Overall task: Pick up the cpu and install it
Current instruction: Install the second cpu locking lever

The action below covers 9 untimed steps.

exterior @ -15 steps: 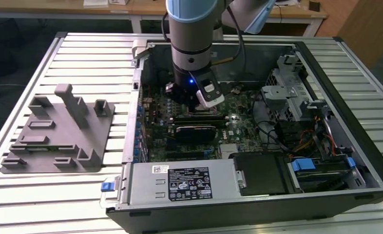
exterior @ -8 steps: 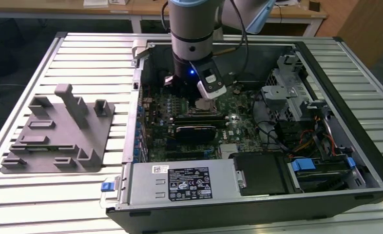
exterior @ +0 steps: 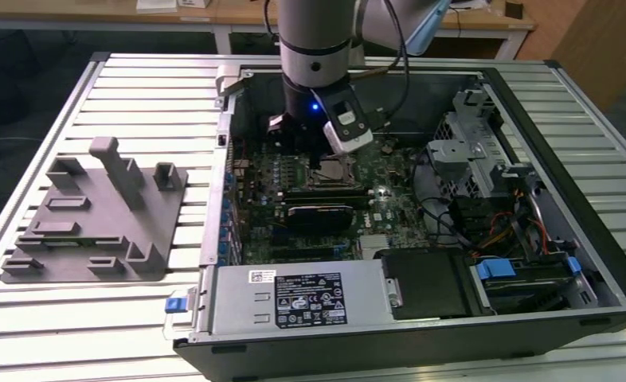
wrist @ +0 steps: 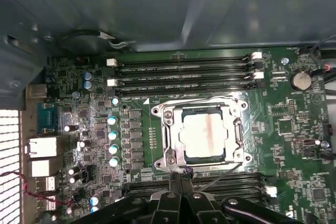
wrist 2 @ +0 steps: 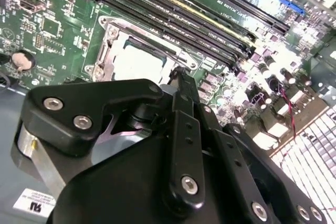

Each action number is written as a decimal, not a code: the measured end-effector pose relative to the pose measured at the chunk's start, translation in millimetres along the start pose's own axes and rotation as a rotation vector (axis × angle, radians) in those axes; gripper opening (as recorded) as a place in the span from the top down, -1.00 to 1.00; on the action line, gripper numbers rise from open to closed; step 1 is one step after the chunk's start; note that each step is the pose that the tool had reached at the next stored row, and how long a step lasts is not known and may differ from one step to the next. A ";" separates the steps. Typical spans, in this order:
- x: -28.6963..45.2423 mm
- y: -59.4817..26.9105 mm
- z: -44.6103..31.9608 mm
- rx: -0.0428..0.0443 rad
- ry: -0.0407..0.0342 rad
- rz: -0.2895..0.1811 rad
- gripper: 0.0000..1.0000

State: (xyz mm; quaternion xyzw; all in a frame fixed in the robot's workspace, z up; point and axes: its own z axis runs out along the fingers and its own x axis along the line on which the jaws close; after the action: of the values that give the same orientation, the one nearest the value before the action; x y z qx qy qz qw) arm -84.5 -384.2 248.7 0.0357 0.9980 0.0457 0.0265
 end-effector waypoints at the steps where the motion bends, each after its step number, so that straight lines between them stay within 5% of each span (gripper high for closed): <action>1: -0.5 0.1 -0.2 0.0000 0.0001 0.000 0.79; 9: -15.4 -1.5 0.5 0.0000 0.0020 0.000 0.79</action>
State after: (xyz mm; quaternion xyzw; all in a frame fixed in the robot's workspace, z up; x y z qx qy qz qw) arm -69.3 -386.8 248.9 0.0357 0.9980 0.0457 0.0255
